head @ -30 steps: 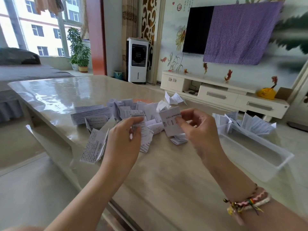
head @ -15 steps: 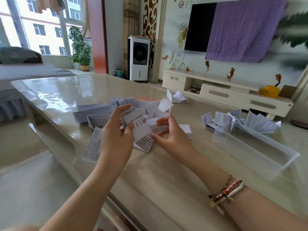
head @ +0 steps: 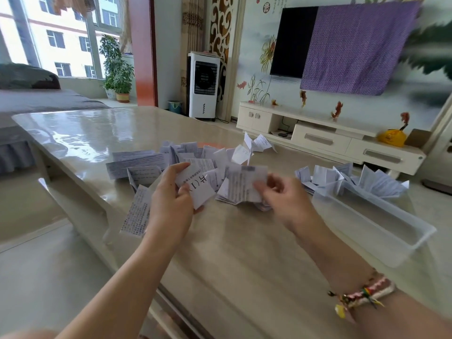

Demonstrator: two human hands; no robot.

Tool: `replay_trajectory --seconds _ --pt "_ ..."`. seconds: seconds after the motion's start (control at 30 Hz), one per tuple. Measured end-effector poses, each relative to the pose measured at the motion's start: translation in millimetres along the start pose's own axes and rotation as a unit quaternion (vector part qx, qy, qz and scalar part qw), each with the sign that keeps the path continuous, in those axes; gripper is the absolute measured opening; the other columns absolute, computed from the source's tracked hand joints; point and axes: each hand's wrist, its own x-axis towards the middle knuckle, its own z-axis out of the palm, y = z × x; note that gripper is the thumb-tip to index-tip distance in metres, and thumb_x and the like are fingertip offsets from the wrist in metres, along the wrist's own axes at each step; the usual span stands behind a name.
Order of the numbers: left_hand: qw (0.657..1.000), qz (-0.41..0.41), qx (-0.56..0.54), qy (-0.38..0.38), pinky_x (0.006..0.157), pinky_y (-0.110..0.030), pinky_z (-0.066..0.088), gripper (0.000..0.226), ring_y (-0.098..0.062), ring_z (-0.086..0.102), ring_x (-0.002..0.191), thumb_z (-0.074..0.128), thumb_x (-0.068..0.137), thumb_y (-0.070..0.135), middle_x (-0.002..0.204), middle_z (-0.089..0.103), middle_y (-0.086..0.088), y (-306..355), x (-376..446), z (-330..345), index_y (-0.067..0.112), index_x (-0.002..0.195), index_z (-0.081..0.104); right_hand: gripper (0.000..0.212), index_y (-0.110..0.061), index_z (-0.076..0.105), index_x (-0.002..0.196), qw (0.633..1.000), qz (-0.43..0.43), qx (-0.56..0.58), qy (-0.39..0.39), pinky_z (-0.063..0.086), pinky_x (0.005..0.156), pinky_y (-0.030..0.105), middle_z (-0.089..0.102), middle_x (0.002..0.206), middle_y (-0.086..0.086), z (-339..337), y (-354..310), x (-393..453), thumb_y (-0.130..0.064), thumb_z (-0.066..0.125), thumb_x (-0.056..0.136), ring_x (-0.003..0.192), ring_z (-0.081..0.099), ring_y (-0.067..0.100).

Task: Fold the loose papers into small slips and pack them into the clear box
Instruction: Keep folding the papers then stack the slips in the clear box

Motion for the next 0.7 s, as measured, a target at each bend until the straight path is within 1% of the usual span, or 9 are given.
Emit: replay_trajectory --seconds 0.07,0.13,0.17,0.23,0.37,0.47,0.57,0.63,0.7 --pt "1.000 -0.012 -0.005 -0.010 0.063 -0.036 0.060 0.041 -0.021 0.063 0.099 0.039 0.100 0.001 0.118 0.058 -0.007 1.4 -4.6 3.0 0.036 0.112 0.056 0.011 -0.017 0.066 0.085 0.989 -0.014 0.141 0.048 0.054 0.066 0.017 0.071 0.085 0.000 -7.6 -8.1 -3.8 -0.016 0.059 0.095 0.081 0.069 0.013" --pt "0.999 -0.023 -0.008 -0.033 0.058 -0.035 0.059 0.041 -0.024 0.062 0.099 0.039 0.100 0.001 0.118 0.057 -0.009 2.5 -10.9 7.3 0.036 0.110 0.057 0.014 -0.015 0.065 0.082 0.974 -0.028 0.219 0.042 0.057 0.076 0.028 0.074 0.085 -0.002 -7.3 -11.4 -5.5 -0.012 0.059 0.094 0.085 0.070 0.013" --pt "0.998 -0.032 -0.014 -0.051 0.057 -0.035 0.059 0.041 -0.025 0.062 0.099 0.038 0.100 0.001 0.118 0.057 -0.009 3.7 -14.3 10.0 0.036 0.108 0.058 0.013 -0.014 0.065 0.082 0.973 -0.031 0.229 0.023 0.055 0.074 0.029 0.073 0.082 -0.003 -4.9 -11.7 -6.7 -0.011 0.059 0.093 0.080 0.068 0.011" --pt "0.995 -0.049 -0.034 -0.080 0.058 -0.036 0.060 0.039 -0.025 0.064 0.098 0.038 0.100 0.001 0.116 0.059 -0.009 6.4 -19.2 14.0 0.032 0.108 0.059 0.010 -0.010 0.066 0.088 0.975 -0.037 0.213 -0.038 0.052 0.066 0.022 0.072 0.079 -0.003 1.6 -9.4 -9.8 -0.007 0.058 0.092 0.071 0.066 0.007" --pt "0.989 -0.072 -0.068 -0.113 0.061 -0.035 0.061 0.037 -0.018 0.067 0.082 0.037 0.099 -0.003 0.103 0.064 -0.010 12.6 -22.1 18.9 0.021 0.117 0.060 0.016 -0.014 0.065 0.098 0.985 -0.072 0.088 -0.132 0.052 0.073 0.017 0.070 0.091 -0.004 9.6 1.5 -10.8 -0.001 0.059 0.092 0.083 0.066 0.001" --pt "0.982 -0.095 -0.090 -0.138 0.064 -0.037 0.061 0.042 -0.018 0.066 0.080 0.033 0.099 -0.006 0.102 0.064 -0.011 15.0 -24.0 20.9 0.017 0.123 0.059 0.020 -0.019 0.061 0.101 0.992 -0.090 0.019 -0.090 0.051 0.073 0.016 0.065 0.101 0.004 11.8 7.4 -6.5 -0.002 0.061 0.091 0.085 0.063 0.002" --pt "0.978 -0.097 -0.096 -0.157 0.065 -0.036 0.061 0.043 -0.014 0.068 0.077 0.032 0.099 -0.007 0.103 0.065 -0.009 16.2 -26.6 24.2 0.018 0.123 0.059 0.033 -0.031 0.055 0.112 0.993 -0.105 -0.009 -0.052 0.049 0.078 0.015 0.052 0.117 0.003 13.8 11.0 -5.0 -0.008 0.064 0.090 0.102 0.057 0.006" --pt "0.979 -0.088 -0.098 -0.157 0.066 -0.037 0.061 0.045 -0.011 0.069 0.075 0.032 0.099 -0.007 0.102 0.066 -0.007 16.5 -27.8 26.5 0.019 0.124 0.059 0.045 -0.033 0.046 0.128 0.992 -0.087 0.035 -0.087 0.052 0.086 0.022 0.053 0.126 0.000 17.4 13.2 -6.7 -0.010 0.061 0.092 0.110 0.058 0.006" --pt "0.979 -0.080 -0.101 -0.155 0.069 -0.039 0.060 0.046 -0.008 0.069 0.073 0.031 0.099 -0.007 0.098 0.067 -0.004 16.5 -29.6 29.0 0.020 0.126 0.057 0.046 -0.029 0.040 0.133 0.986 -0.054 0.093 -0.129 0.053 0.090 0.025 0.057 0.126 0.001 21.5 13.8 -9.2 -0.010 0.057 0.095 0.108 0.061 0.005"
